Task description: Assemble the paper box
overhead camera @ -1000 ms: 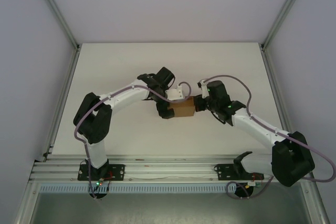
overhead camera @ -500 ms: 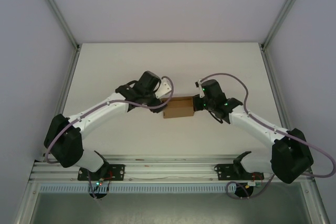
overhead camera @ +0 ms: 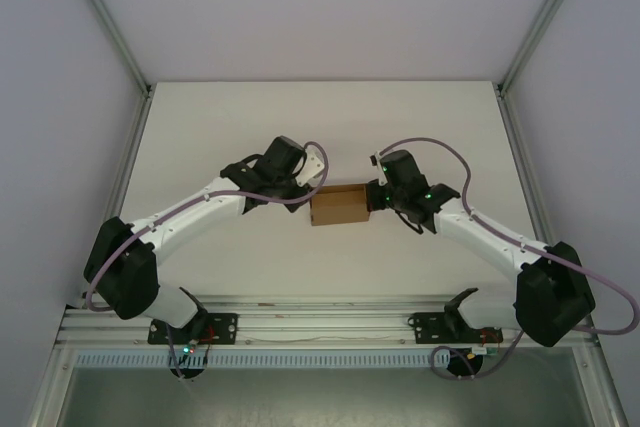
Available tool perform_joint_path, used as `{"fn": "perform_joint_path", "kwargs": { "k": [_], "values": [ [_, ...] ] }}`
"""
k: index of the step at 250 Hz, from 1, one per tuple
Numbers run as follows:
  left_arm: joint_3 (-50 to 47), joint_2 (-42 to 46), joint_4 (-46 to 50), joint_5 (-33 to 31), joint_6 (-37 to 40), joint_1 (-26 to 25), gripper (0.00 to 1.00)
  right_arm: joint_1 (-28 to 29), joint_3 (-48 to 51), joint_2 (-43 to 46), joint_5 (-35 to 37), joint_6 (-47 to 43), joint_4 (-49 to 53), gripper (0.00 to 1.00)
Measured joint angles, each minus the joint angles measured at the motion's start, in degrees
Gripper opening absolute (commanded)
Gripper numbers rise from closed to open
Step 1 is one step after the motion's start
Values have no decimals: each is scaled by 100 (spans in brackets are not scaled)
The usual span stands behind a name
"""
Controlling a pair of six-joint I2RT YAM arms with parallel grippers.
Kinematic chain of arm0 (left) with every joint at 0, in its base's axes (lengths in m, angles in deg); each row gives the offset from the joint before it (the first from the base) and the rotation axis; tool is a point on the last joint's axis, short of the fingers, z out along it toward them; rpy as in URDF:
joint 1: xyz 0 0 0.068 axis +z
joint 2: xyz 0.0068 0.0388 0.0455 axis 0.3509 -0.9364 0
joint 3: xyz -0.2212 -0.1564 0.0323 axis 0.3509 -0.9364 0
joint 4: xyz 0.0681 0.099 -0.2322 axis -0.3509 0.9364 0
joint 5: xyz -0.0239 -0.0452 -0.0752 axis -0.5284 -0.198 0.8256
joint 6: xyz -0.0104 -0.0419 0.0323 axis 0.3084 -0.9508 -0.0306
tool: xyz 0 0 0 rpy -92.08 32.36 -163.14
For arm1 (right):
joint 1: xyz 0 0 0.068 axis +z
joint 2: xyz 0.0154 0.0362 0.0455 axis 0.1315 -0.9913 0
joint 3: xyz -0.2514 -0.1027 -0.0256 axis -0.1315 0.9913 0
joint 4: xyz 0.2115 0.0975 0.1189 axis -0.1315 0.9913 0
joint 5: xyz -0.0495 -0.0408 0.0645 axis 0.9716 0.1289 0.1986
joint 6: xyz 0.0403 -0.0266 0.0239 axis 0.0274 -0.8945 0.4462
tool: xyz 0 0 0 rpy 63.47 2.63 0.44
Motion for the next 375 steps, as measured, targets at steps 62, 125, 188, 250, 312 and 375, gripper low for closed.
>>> {"fn": "perform_joint_path", "kwargs": {
  "k": [62,125,188,250,312,375],
  "values": [
    [0,-199,2,42,2,0,23,11,-13,-2,2,15,37,0],
    [74,-308,20,160,-210,0,0,22,-39,-2,39,37,103,0],
    [597,-599,240,363,-1705,15,0,315,-190,-24,684,407,490,0],
    [745,-798,614,509,-3217,50,0,800,-245,-101,1377,1034,597,0],
    [1054,-1095,780,485,-3735,92,0,933,-321,-221,1727,1226,616,0],
    [181,-638,-173,448,-3901,74,0,990,33,-17,1764,1191,155,0]
  ]
}}
